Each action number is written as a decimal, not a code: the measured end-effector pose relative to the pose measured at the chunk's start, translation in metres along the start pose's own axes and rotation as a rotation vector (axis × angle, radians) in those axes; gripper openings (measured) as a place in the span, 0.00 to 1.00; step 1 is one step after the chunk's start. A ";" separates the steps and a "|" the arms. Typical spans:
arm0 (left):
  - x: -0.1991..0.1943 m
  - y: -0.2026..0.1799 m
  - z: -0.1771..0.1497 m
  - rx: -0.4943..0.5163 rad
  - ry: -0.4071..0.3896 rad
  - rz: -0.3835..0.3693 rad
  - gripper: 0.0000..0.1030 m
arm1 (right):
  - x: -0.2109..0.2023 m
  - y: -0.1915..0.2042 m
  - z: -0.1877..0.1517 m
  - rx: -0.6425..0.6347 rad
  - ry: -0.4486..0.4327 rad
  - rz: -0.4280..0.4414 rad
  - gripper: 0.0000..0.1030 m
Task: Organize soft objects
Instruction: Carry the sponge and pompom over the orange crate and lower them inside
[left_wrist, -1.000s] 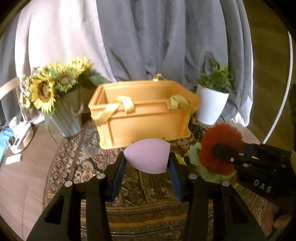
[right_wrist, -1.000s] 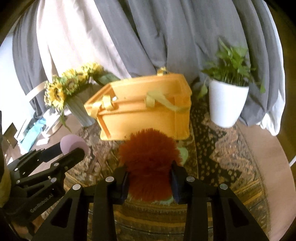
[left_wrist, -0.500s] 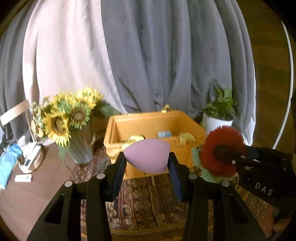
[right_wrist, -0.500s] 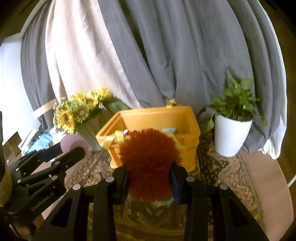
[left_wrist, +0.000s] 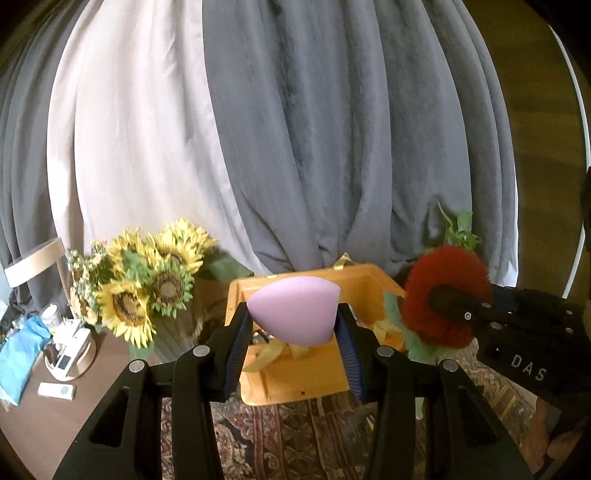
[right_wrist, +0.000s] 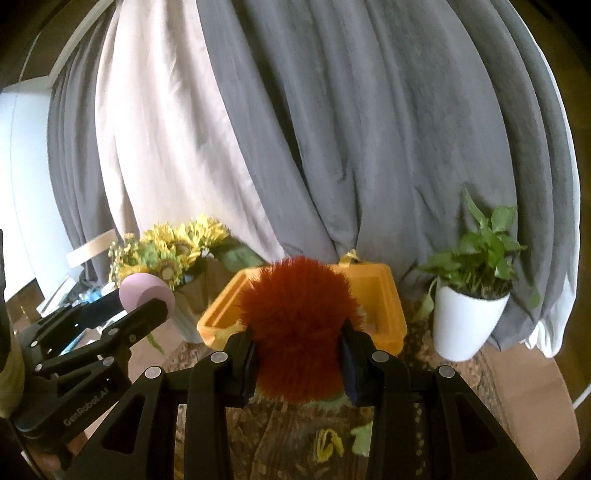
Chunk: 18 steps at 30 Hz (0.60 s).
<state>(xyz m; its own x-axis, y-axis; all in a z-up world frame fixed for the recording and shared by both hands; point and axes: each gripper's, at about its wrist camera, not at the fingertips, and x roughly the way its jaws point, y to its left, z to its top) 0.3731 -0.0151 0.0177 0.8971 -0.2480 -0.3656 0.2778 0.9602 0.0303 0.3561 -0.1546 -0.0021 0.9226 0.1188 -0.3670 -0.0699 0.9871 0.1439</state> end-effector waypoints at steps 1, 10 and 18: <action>0.001 0.001 0.003 0.001 -0.005 0.001 0.44 | 0.002 0.001 0.003 -0.005 -0.008 0.000 0.36; 0.020 0.007 0.025 0.014 -0.047 0.012 0.44 | 0.018 -0.002 0.031 -0.026 -0.064 -0.007 0.36; 0.048 0.011 0.041 0.020 -0.068 0.015 0.44 | 0.047 -0.009 0.050 -0.037 -0.075 -0.011 0.36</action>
<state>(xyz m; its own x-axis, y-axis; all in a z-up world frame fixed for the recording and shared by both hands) 0.4334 -0.0214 0.0383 0.9224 -0.2423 -0.3008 0.2701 0.9613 0.0539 0.4191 -0.1630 0.0257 0.9491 0.1009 -0.2983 -0.0721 0.9917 0.1060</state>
